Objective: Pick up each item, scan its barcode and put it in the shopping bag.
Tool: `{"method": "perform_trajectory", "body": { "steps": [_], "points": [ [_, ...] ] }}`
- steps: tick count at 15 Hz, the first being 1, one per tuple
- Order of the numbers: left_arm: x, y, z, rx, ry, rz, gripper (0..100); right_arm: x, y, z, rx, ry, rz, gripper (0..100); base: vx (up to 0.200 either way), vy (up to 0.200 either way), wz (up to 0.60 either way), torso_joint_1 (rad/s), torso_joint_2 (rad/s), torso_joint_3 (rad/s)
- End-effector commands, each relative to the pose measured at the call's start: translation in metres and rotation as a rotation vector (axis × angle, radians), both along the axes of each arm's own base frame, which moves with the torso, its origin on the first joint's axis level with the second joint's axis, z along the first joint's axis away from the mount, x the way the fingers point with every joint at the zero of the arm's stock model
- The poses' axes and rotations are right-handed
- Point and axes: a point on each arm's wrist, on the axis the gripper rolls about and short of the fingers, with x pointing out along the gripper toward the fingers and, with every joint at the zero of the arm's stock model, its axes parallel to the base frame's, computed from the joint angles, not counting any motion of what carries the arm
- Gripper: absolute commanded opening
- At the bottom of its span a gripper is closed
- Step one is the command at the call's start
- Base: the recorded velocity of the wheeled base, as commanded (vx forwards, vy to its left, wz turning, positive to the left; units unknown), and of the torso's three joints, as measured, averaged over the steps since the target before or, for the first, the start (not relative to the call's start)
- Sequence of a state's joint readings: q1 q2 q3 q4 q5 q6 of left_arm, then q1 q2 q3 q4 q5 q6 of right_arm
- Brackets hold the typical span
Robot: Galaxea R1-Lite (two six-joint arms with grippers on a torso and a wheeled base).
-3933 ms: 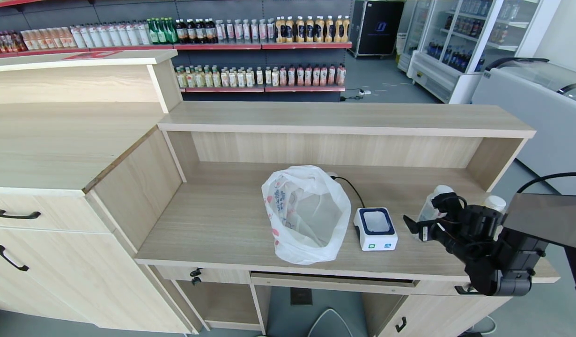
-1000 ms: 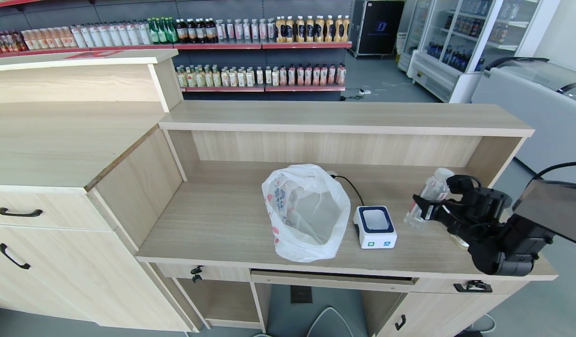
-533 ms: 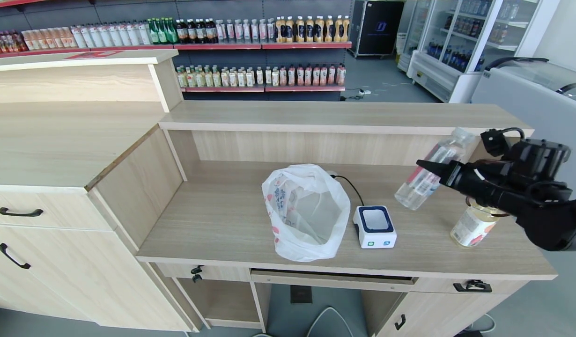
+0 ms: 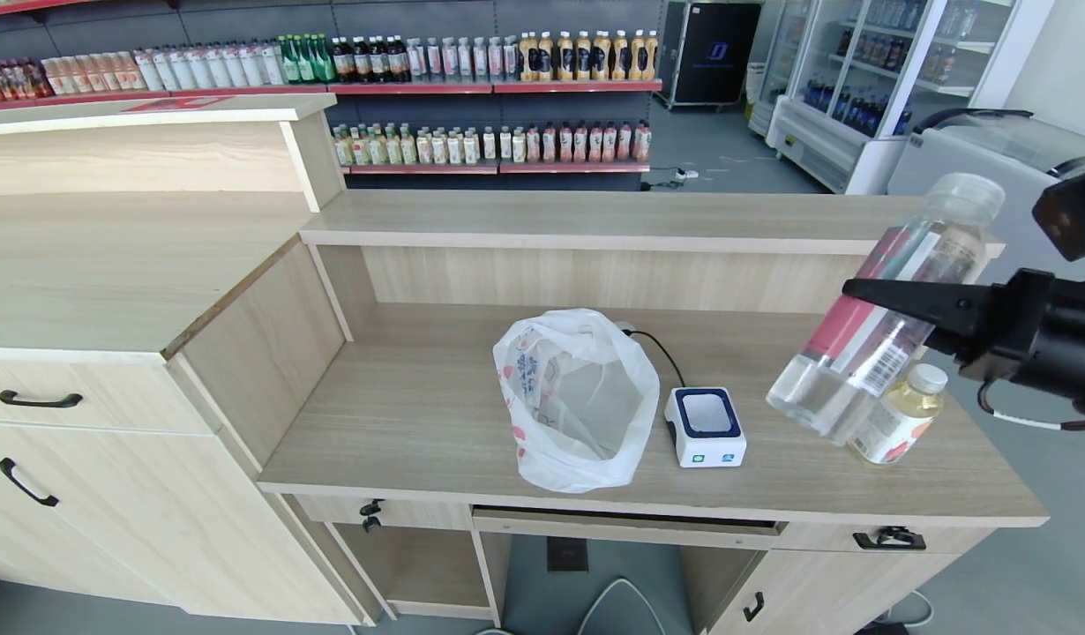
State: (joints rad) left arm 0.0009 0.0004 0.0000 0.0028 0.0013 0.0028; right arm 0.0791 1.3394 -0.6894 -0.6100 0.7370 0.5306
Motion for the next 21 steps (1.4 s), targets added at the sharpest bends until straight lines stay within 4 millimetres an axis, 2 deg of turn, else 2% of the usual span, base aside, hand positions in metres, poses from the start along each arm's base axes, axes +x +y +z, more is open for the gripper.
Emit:
{"method": "perform_trajectory", "body": {
  "steps": [1,2,4,9,13,16,21],
  "points": [
    [0.000,0.000,0.000,0.000,0.000,0.001,100,-0.043,0.007,0.018,0.014,-0.070,0.077,0,0.000,0.000,0.00,0.000,0.00,0.000],
    [0.000,0.000,0.000,0.000,0.000,0.001,100,-0.061,0.012,0.023,0.017,-0.080,0.127,0,0.000,0.000,0.00,0.000,0.00,0.000],
    [0.000,0.000,0.000,0.000,0.000,0.001,100,-0.076,0.017,0.028,0.023,-0.098,0.184,0,0.000,0.000,0.00,0.000,0.00,0.000],
    [0.000,0.000,0.000,0.000,0.000,0.001,100,-0.088,0.020,0.040,0.076,-0.099,0.238,0,0.000,0.000,0.00,0.000,0.00,0.000],
    [0.000,0.000,0.000,0.000,0.000,0.001,100,-0.109,0.015,0.055,0.129,-0.061,0.334,0,0.000,0.000,0.00,0.000,0.00,0.000],
    [0.000,0.000,0.000,0.000,0.000,0.001,100,-0.108,0.017,0.062,0.127,-0.069,0.374,0,0.000,0.000,0.00,0.000,0.00,0.000],
    [0.000,0.000,0.000,0.000,0.000,0.001,100,-0.103,0.021,0.060,0.122,-0.055,0.387,0,0.000,0.000,0.00,0.000,0.00,0.000]
  ]
}}
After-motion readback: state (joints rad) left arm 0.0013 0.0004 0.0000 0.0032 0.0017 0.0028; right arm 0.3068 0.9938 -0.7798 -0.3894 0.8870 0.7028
